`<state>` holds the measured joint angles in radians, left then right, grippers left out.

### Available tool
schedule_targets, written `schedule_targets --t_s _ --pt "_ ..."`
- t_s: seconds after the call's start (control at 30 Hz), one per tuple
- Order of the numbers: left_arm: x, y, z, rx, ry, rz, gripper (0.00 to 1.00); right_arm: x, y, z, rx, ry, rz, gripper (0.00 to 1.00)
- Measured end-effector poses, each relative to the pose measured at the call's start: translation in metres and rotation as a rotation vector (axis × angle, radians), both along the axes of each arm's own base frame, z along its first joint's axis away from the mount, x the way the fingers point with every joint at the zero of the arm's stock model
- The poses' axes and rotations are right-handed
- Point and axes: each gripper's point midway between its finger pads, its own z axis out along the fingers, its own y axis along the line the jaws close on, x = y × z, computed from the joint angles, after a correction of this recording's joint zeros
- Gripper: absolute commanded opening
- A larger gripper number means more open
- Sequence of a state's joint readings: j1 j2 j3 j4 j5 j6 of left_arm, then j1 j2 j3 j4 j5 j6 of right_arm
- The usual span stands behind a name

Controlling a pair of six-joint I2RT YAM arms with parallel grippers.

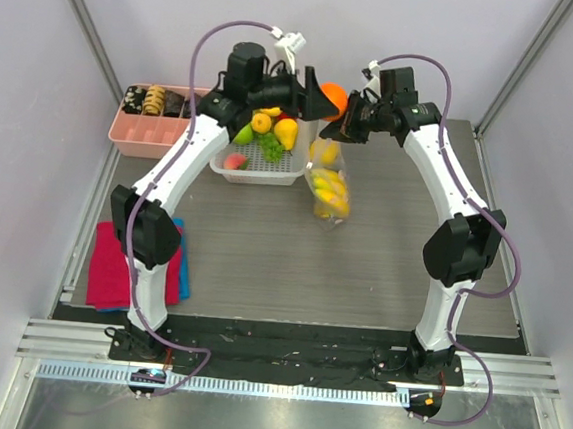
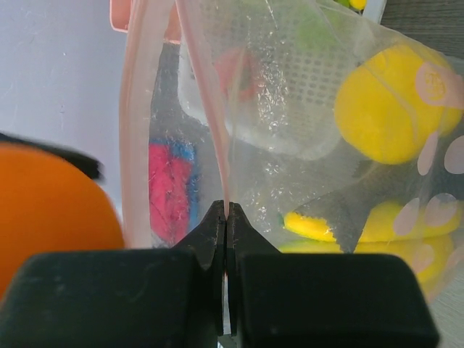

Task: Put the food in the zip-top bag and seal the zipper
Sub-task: Place the fake fruit in the zipper food storage bag.

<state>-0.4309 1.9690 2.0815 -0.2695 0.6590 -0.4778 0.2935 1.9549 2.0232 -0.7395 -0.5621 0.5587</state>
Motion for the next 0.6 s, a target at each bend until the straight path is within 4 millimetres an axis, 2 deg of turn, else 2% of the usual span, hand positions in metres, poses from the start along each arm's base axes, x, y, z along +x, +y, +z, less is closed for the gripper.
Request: schedule_targets --t_s 0.1,0.4,0.43,0.47,0.53,0.57,0.6 --pt "-0.01 -0.012 -0.015 0.035 0.026 -0.033 0.47 -0.002 -0.004 -0.003 -0.015 0.01 -0.008 0.01" --pt "-0.009 0.011 -0.065 0.219 0.078 0.006 0.48 -0.004 -0.032 0.014 -0.01 -0.007 -0.064 0.01" --pt "-0.01 0.013 -0.071 0.242 0.081 0.01 0.51 -0.004 -0.035 0.017 -0.009 -0.011 -0.07 0.01" --pt "-0.01 0.015 -0.075 0.265 0.08 0.012 0.6 -0.004 -0.037 0.019 -0.007 -0.013 -0.072 0.01" --pt "-0.012 0.019 -0.08 0.308 0.068 0.014 0.71 -0.003 -0.04 0.02 -0.007 -0.015 -0.078 0.01" --pt "-0.012 0.02 -0.082 0.331 0.056 0.019 0.82 -0.003 -0.041 0.02 -0.007 -0.013 -0.081 0.01" --pt "-0.012 0.021 -0.081 0.349 0.043 0.025 0.87 -0.003 -0.042 0.019 -0.007 -0.011 -0.082 0.01"
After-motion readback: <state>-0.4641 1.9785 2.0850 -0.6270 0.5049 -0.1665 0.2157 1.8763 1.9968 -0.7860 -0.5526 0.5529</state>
